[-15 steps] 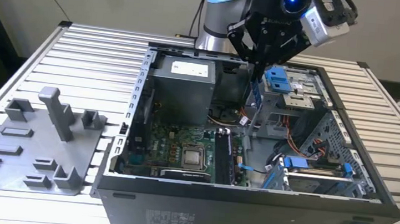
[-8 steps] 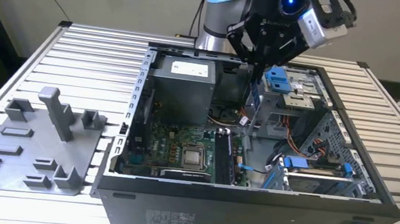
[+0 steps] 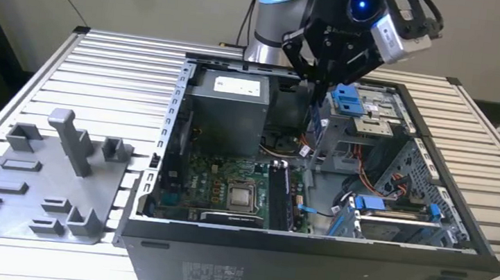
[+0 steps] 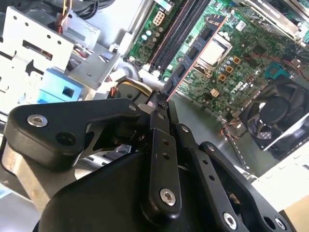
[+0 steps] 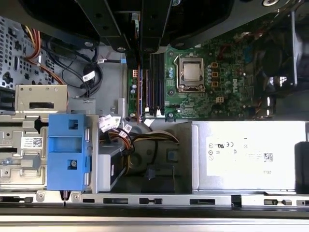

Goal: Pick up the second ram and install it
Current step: 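Insert the second ram into the second slot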

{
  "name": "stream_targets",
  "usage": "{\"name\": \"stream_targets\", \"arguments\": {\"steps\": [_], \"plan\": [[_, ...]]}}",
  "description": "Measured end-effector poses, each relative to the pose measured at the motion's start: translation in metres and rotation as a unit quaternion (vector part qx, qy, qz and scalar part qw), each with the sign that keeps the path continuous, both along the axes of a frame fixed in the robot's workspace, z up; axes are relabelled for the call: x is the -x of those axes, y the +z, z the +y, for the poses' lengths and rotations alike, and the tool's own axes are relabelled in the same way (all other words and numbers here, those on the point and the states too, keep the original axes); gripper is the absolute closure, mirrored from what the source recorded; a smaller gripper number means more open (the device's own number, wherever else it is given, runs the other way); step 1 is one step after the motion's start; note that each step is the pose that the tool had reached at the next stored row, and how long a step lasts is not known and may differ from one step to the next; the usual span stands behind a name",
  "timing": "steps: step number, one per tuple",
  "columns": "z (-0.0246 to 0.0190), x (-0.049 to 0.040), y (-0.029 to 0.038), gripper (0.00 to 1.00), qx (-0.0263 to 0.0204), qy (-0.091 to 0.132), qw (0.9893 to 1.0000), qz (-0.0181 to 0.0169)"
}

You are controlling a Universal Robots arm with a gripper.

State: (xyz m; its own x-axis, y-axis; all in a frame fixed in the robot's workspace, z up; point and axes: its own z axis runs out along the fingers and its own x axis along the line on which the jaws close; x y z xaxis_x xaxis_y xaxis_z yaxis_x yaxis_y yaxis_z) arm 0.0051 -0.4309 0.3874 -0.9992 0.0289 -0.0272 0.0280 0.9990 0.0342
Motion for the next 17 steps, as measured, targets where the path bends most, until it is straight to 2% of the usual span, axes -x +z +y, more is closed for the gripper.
{"name": "stream_targets", "arguments": {"steps": [5, 17], "plan": [[-0.0001, -0.0004, -0.003, 0.86, 0.0, 0.0, 1.0, 0.0061], [-0.0013, -0.0006, -0.0105, 0.86, 0.0001, 0.0, 1.0, 0.009]]}}
